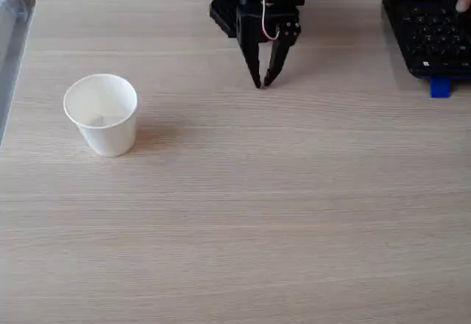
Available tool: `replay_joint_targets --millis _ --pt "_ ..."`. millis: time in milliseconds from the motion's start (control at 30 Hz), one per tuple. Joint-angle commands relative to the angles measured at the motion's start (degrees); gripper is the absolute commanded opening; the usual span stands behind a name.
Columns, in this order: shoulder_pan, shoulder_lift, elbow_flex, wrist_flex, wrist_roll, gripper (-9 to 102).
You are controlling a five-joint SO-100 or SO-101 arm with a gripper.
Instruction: Grasp a block and put it in the bin.
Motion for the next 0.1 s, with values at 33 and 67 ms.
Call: replay_joint_targets --millis 33,67 --pt "-0.2 0.4 0.8 0.4 -0.2 4" --pt "-0.2 0.4 0.8 0.4 -0.2 4"
